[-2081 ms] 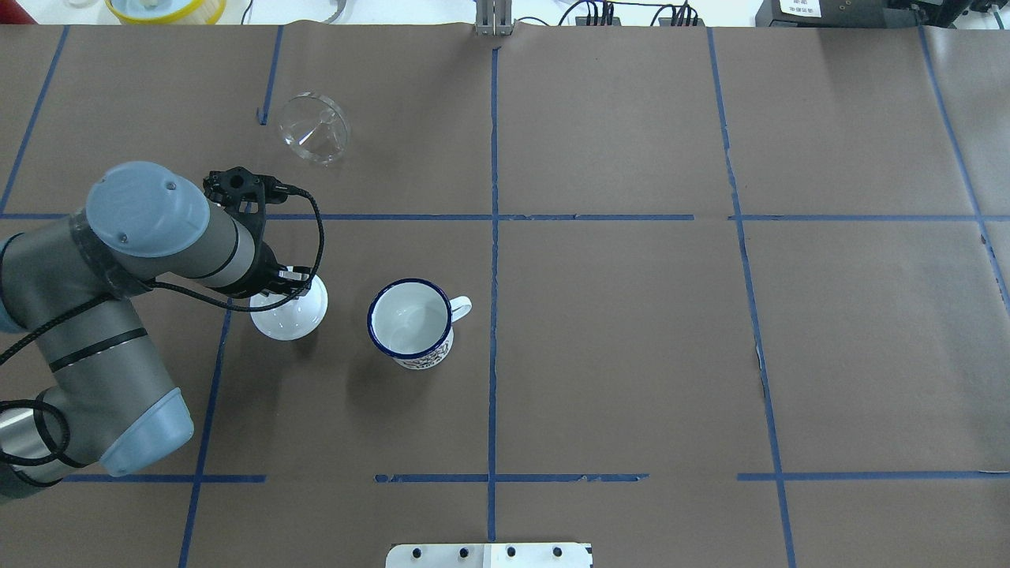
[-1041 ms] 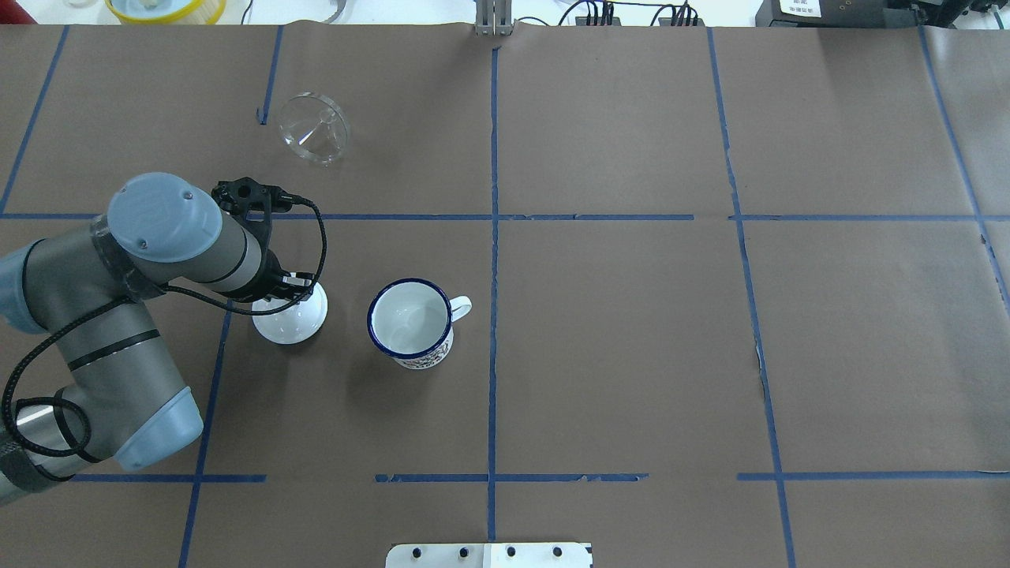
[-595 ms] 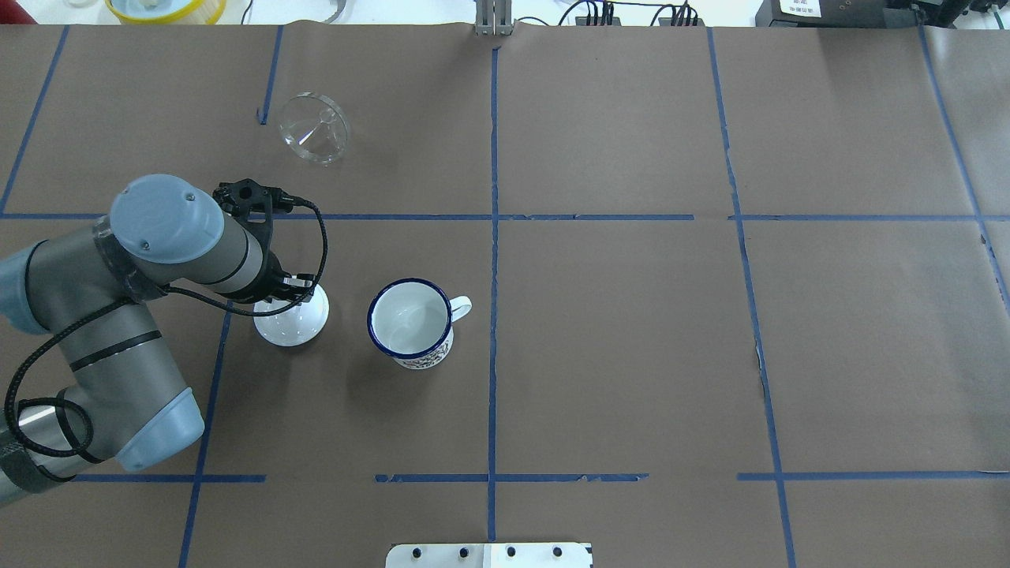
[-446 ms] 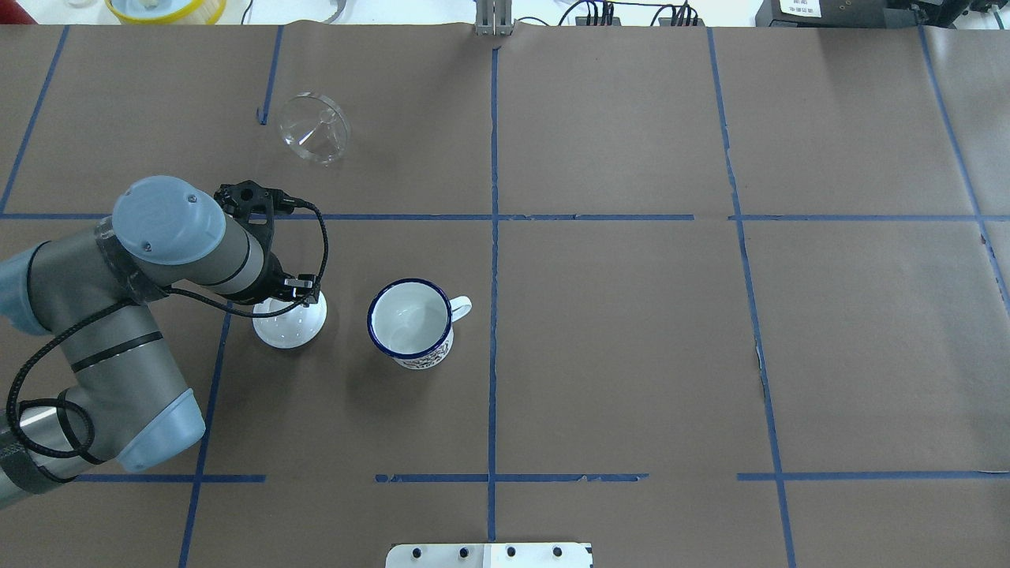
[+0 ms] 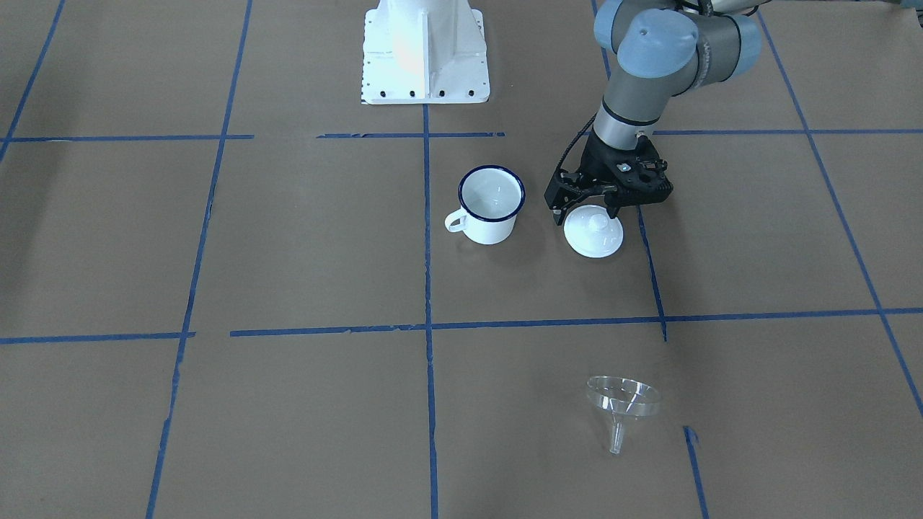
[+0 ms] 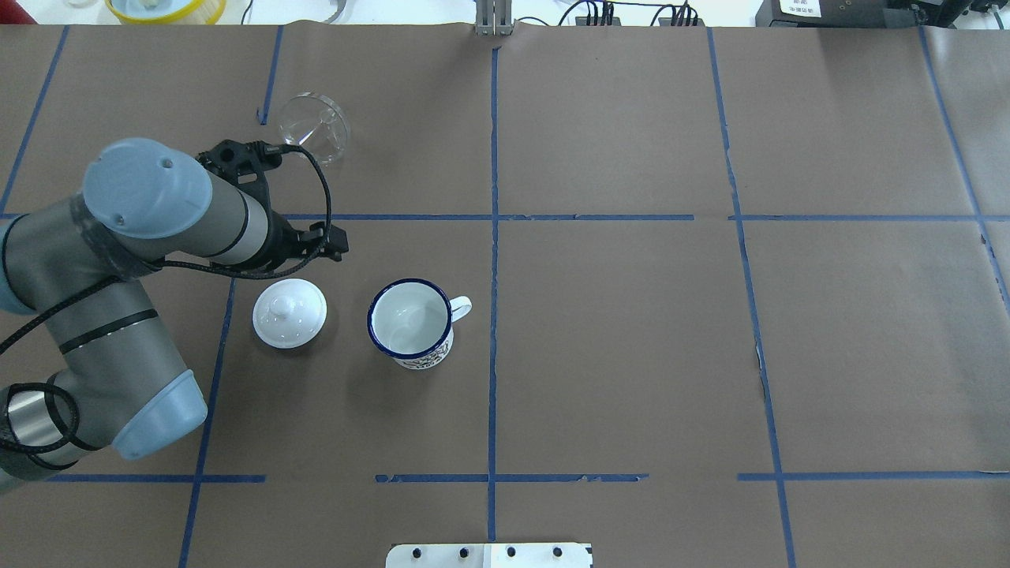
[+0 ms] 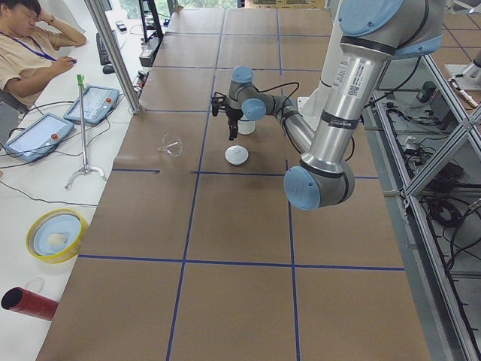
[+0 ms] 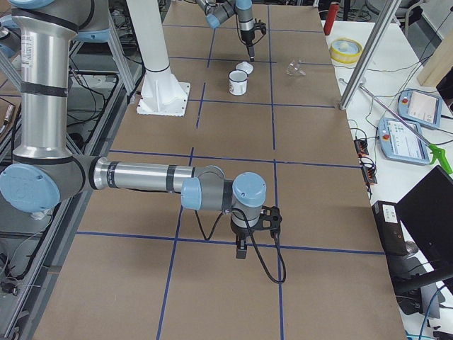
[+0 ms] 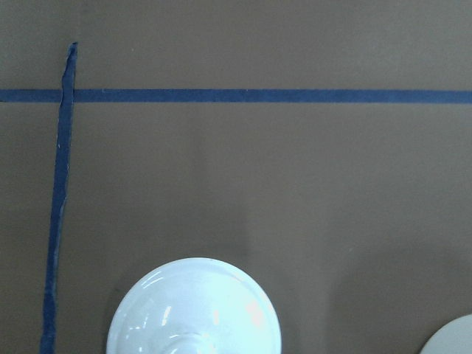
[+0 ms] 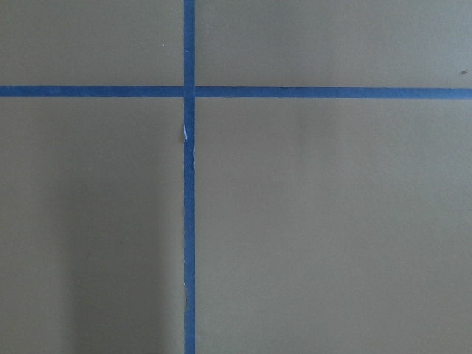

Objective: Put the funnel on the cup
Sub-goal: 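Move the left gripper to the clear glass funnel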

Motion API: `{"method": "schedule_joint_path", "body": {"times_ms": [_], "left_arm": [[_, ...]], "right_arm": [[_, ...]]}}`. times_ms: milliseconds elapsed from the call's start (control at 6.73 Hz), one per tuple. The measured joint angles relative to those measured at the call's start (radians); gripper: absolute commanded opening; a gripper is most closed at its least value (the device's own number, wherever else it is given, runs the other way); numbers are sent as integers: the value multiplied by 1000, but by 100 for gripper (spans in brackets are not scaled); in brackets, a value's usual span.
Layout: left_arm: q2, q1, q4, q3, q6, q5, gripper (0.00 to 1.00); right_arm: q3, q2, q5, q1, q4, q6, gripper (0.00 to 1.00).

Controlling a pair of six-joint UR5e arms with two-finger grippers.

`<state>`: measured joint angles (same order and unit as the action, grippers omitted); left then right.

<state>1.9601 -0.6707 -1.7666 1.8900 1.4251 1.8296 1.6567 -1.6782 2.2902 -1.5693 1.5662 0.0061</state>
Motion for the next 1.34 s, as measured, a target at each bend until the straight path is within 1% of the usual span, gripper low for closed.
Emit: {"method": "schedule_joint_path", "body": {"times_ms": [149,297,446,595,743,892,1041,1189,1338], "left_arm": [[11,-16,-100,-8,193,-59,99],[16,-25,-216,-37,394,-125,99],[22,-33,-331,-92,579,-180,99],[38,-45,-444,-175,730,-230,99],[83,-55,-530,-293,836,-284,99],[137,-64,-589,-413,893,-331,99],[169,-72,-647,-513,920,-360,99],[181,-84,-700,-588,932,-375,97],[186,-100,-740,-637,936,-385,87]], "right_arm": [[0,0,0,0,0,0,100],[-1,0,0,0,0,0,100],[0,0,0,0,0,0,100],[0,0,0,0,0,0,100],[0,0,0,0,0,0,100],[0,0,0,0,0,0,100],[0,0,0,0,0,0,100],[0,0,0,0,0,0,100],[0,0,0,0,0,0,100]]}}
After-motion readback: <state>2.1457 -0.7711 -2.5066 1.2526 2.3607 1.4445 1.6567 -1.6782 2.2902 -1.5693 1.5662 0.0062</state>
